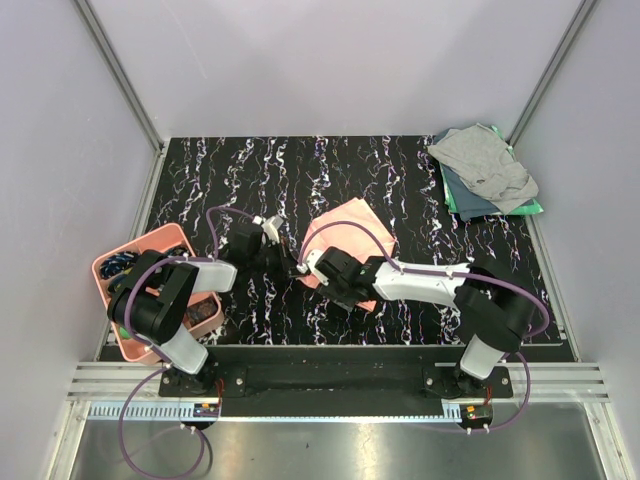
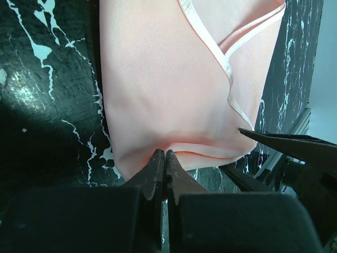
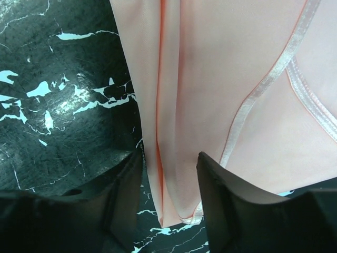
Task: Fold the napkin, place the utensils inside, and roll it up
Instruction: Roll the napkin with the utensil
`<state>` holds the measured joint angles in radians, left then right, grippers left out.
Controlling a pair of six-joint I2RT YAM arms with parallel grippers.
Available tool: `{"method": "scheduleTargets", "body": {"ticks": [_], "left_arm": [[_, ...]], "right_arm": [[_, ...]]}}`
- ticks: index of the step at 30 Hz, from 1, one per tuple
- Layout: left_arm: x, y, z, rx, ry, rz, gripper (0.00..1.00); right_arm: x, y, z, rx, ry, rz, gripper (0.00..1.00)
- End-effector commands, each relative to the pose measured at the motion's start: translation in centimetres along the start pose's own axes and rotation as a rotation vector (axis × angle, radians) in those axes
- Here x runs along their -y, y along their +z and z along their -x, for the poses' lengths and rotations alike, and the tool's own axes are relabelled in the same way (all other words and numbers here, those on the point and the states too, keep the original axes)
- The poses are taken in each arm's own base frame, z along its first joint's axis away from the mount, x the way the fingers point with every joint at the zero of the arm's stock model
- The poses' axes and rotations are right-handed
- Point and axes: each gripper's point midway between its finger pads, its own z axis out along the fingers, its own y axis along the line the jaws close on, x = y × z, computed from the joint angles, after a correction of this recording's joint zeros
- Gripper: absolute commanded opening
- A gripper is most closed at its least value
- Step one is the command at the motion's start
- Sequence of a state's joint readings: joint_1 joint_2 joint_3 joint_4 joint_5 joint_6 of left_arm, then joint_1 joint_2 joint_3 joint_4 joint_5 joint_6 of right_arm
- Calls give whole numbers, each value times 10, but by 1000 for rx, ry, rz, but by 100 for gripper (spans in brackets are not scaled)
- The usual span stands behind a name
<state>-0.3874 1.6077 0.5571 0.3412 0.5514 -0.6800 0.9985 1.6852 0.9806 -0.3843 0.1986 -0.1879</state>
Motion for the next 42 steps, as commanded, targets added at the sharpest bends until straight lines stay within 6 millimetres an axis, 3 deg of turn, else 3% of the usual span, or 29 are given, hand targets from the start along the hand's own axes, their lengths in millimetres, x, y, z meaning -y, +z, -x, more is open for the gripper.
{"method": "scheduleTargets", "body": {"ticks": [1, 5, 10, 16, 24, 34, 42], "left_arm": [[14, -1, 17, 30, 18, -41, 0], [16, -2, 20, 33, 20, -46, 0], [19, -4, 22, 33, 23, -51, 0], [21, -8, 23, 6, 36, -25, 0], [16, -22, 27, -15, 76, 77, 0], [15, -15, 24, -57, 60, 66, 0], [16, -4, 37, -26, 85, 34, 0]], "right_arm": [[-1, 5, -4, -19, -3, -8, 51], [-3, 15, -18, -92, -24, -5, 44], [-24, 23, -41, -228, -52, 107, 22], [-57, 12, -29, -243, 3, 337, 5], [-74, -7, -6, -182, 124, 608, 0], [-61, -15, 9, -112, 319, 845, 1], [-51, -9, 13, -90, 444, 966, 0]]}}
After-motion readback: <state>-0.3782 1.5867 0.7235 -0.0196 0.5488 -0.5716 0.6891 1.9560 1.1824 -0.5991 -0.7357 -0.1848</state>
